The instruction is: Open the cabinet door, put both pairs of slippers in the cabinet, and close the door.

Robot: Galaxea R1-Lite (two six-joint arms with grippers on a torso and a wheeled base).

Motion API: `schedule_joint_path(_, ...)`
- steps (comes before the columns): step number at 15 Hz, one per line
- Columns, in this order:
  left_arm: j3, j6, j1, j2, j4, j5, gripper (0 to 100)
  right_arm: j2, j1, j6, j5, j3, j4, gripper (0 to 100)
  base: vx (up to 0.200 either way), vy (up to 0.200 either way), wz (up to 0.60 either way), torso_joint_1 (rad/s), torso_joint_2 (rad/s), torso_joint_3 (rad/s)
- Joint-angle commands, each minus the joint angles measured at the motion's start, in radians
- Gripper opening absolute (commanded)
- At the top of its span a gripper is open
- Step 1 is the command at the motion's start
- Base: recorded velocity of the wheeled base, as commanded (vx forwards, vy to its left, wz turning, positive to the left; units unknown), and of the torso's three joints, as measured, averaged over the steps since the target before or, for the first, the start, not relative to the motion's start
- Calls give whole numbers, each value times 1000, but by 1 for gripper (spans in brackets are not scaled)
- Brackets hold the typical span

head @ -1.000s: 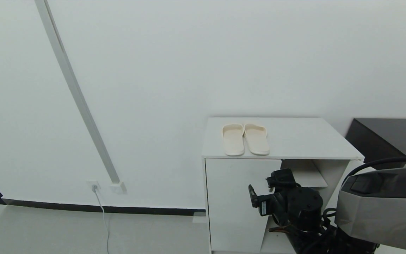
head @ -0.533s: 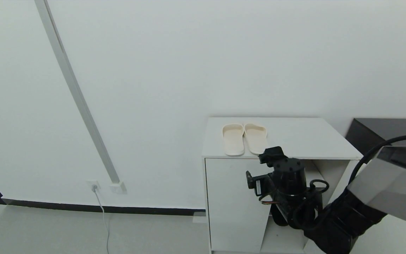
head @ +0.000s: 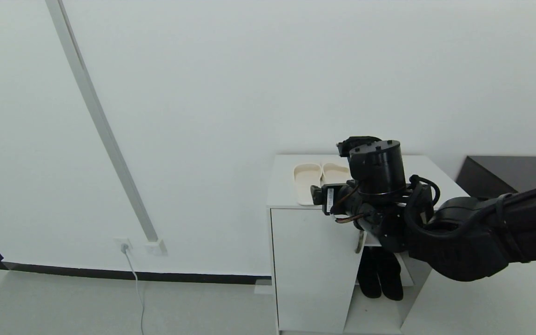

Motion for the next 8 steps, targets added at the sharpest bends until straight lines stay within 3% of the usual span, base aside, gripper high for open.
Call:
schedule_joint_path(1, 0, 0, 0, 1, 0, -1, 0, -18, 6, 1, -3, -6, -2, 100, 0, 0, 0, 0, 0, 0)
schedule_joint_path(8, 0, 2, 0, 1, 0, -1, 0, 24, 6, 19, -3, 38, -39, 100, 200, 0, 0, 2, 0, 0)
